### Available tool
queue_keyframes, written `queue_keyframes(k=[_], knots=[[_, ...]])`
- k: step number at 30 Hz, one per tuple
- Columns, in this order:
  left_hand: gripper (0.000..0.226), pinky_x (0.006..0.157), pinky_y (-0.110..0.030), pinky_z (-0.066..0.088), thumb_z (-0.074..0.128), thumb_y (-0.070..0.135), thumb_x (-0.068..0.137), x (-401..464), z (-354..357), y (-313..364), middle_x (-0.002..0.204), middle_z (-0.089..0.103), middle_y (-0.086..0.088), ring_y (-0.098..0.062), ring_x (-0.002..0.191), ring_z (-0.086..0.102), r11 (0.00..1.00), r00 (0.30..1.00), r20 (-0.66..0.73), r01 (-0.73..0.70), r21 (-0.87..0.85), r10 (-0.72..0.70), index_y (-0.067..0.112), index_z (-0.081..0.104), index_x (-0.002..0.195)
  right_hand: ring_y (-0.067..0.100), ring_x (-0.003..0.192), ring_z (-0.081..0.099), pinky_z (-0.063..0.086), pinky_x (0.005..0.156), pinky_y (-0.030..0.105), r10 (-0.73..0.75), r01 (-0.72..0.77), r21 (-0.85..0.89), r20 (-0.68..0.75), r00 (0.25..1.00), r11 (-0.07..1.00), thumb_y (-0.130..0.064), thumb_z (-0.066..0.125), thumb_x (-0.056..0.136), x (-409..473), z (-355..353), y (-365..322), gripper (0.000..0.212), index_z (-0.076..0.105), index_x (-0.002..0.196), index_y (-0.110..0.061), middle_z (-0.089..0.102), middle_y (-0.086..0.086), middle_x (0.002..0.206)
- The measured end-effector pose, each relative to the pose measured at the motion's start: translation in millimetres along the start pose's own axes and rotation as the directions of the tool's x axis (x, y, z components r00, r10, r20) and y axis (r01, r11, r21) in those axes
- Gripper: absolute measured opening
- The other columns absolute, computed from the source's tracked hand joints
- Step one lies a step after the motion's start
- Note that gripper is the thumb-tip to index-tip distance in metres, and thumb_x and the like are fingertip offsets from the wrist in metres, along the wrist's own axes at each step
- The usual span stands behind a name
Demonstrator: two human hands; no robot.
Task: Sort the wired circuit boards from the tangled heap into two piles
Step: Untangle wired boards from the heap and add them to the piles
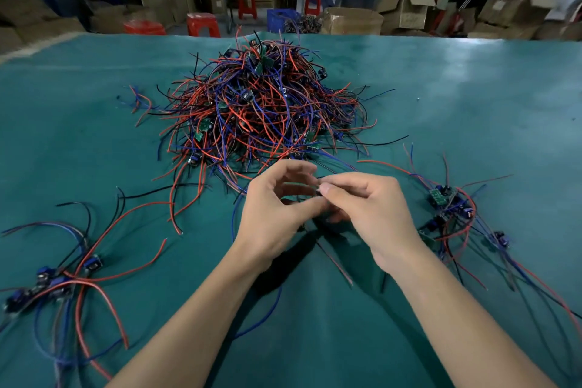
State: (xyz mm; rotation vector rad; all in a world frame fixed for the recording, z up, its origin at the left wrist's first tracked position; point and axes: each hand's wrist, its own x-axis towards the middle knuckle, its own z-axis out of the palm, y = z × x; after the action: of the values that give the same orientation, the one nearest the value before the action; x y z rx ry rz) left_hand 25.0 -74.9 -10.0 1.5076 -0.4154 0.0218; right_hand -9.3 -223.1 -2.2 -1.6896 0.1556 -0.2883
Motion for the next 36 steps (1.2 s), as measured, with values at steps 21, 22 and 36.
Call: queue_keyframes(k=[21,22,36], knots=[[0.020,0.034,-0.011,0.027,0.063,0.013,0.094,2.7,-3.2,1.8,0.054,0.061,-0.006,-0.011,0.034,0.048,0.967,0.961,0.143,0.248,-0.066,-0.237,0.000,0.071,0.080,0.014,0.073,0.073,0.059,0.077,0.026,-0.206,0.200,-0.052,-0.172,0.963,0.978,-0.009,0.075,0.078,8.2,-35.6,-16.0,0.021,0.080,0.079,-0.030,0.079,-0.003,0.080],[0.021,0.034,-0.011,0.028,0.064,0.013,0.094,2.2,-3.4,1.8,0.054,0.061,-0.005,-0.011,0.034,0.048,0.968,0.961,0.152,0.244,-0.059,-0.233,-0.001,0.071,0.079,0.013,0.073,0.072,0.058,0.078,0.026,-0.218,0.211,-0.056,-0.232,0.948,0.976,-0.011,0.074,0.078,8.8,-41.1,-18.1,0.020,0.080,0.079,-0.030,0.079,-0.005,0.080],[0.022,0.040,-0.017,0.035,0.053,0.010,0.100,6.3,-4.5,-6.4,0.063,0.064,-0.005,-0.012,0.047,0.056,0.971,0.972,0.051,0.232,-0.056,-0.229,0.005,0.067,0.082,0.039,0.090,0.063,0.053,0.084,0.052,-0.335,-0.242,-0.588,-0.699,0.632,0.772,-0.042,0.052,0.078,8.4,-115.5,-26.9,0.034,0.075,0.094,-0.022,0.070,0.014,0.091]])
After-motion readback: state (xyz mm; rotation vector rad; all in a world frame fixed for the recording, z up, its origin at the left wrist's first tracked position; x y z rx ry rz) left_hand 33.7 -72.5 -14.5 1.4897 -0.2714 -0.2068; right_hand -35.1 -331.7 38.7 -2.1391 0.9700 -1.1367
